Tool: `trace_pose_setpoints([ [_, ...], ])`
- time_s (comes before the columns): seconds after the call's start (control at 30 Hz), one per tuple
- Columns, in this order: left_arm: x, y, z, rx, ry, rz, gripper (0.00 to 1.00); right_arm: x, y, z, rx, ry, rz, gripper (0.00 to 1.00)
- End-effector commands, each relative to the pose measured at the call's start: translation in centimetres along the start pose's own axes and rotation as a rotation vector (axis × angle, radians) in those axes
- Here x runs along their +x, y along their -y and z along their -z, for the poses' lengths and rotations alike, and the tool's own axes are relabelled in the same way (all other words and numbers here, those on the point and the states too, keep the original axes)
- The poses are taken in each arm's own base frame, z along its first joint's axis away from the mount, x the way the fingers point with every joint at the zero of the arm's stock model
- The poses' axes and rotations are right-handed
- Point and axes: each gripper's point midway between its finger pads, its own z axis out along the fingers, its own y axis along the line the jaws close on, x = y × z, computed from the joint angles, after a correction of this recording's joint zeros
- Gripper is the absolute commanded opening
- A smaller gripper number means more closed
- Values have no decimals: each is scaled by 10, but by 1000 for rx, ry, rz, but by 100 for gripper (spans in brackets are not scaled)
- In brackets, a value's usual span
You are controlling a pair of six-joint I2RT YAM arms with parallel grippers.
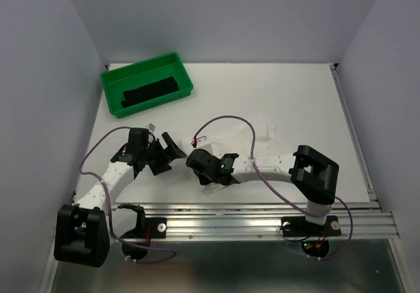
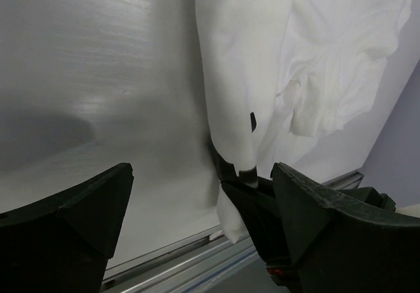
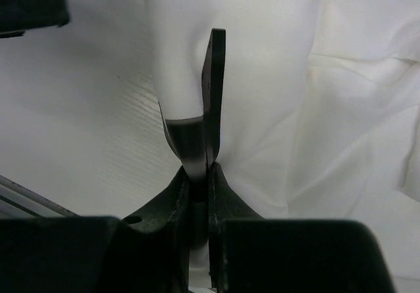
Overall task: Roll the t-shirts
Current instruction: Roll the T-shirt to the center of the board.
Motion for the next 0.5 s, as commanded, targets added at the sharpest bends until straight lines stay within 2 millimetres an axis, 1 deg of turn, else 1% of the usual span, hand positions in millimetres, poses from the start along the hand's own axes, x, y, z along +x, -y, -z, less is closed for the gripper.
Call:
trace_pose_setpoints([
  [0.0, -8, 26, -12, 86, 35, -32, 99, -20, -19, 16, -101, 59, -40, 1],
  [0.03, -6, 26, -18, 70, 23, -33, 99, -22, -19, 18, -106, 64, -41, 1],
  [0.07, -11, 29, -21, 69, 37, -43, 99, -24, -19, 19, -104, 69, -41, 1],
  [0.1, -10, 30, -25, 62, 31, -46, 99, -24, -19, 20, -104, 69, -41, 1],
  [0.13, -7, 27, -32, 42, 11, -47, 99, -27, -15, 20, -100, 73, -46, 1],
  [0.17, -9, 26, -38, 31, 6, -46, 99, -27, -15, 21, -102, 75, -48, 1],
  [0.27, -15, 33, -41, 38, 17, -55, 99, -28, -15, 25, -110, 78, -50, 1],
  [0.33, -22, 40, -43, 40, 29, -75, 99, -28, -15, 28, -114, 80, -53, 1],
  [0.47, -26, 39, -52, 25, 14, -84, 98, -26, -13, 28, -112, 75, -48, 1],
])
